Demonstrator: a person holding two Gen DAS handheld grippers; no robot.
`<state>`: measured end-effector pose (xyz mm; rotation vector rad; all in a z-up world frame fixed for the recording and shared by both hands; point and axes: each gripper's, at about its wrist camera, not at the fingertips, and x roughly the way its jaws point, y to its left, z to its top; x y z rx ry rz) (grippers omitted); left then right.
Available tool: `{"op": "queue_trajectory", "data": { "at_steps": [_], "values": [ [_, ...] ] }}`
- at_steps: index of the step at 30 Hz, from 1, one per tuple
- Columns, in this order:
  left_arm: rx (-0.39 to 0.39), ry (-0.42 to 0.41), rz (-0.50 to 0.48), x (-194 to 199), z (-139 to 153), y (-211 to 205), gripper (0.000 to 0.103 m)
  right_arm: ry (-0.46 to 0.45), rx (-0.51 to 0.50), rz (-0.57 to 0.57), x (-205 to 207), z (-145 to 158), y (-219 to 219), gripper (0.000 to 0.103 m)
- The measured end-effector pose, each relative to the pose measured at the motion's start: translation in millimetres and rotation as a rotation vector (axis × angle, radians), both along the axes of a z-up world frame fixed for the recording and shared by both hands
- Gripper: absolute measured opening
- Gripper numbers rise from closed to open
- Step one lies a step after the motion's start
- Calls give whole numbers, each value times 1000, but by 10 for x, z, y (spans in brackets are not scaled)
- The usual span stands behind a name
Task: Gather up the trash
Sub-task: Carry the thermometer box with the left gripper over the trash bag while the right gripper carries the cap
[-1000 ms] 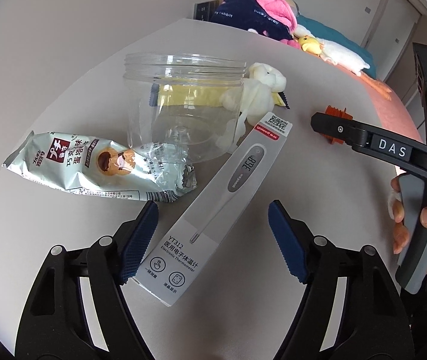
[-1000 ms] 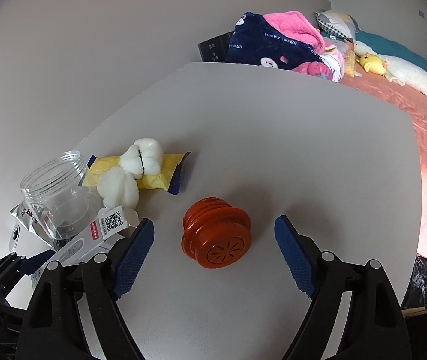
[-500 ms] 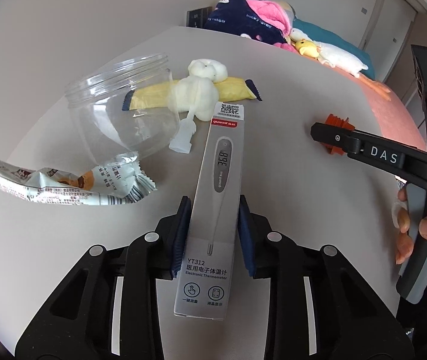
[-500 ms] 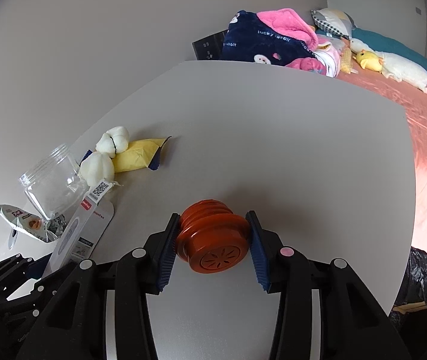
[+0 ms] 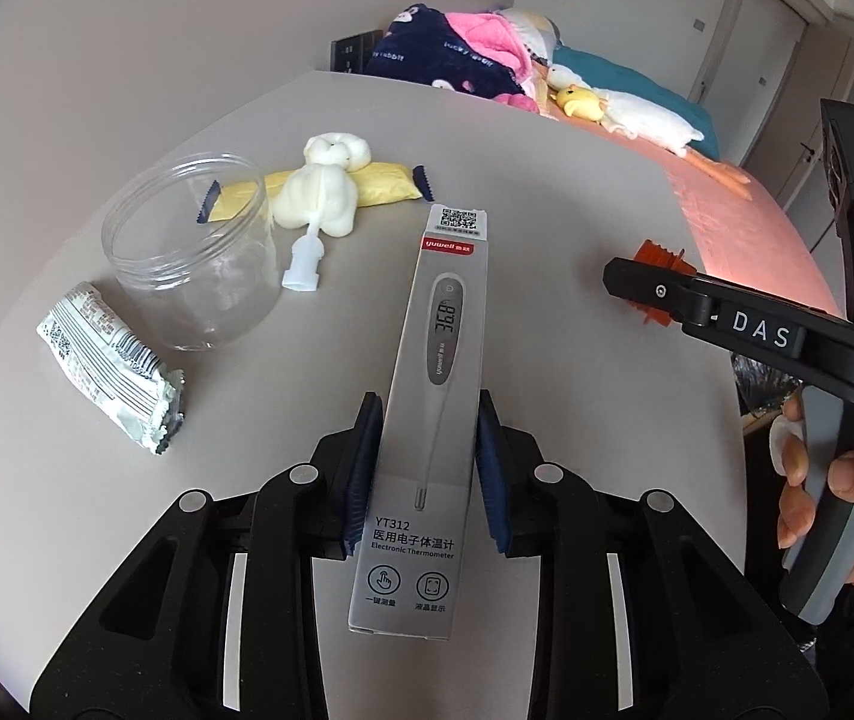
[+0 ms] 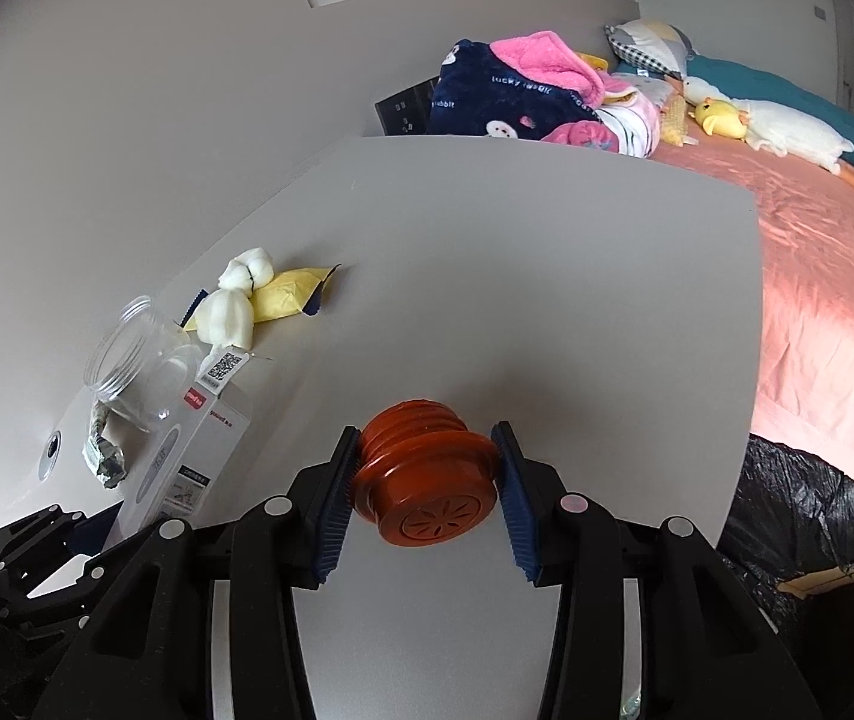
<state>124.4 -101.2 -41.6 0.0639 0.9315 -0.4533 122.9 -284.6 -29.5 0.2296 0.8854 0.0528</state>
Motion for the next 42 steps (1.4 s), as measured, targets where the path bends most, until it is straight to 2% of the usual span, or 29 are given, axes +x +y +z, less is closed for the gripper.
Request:
{"op": "queue_trajectory", "data": {
  "at_steps": [16, 42],
  "values": [
    [-31, -35, -71, -539, 209, -330, 30, -53, -2, -34, -631, 261, -239, 46],
    [-25, -92, -209, -1147, 381, -942, 30, -160, -18, -139, -1555, 591, -806, 45]
  ]
}}
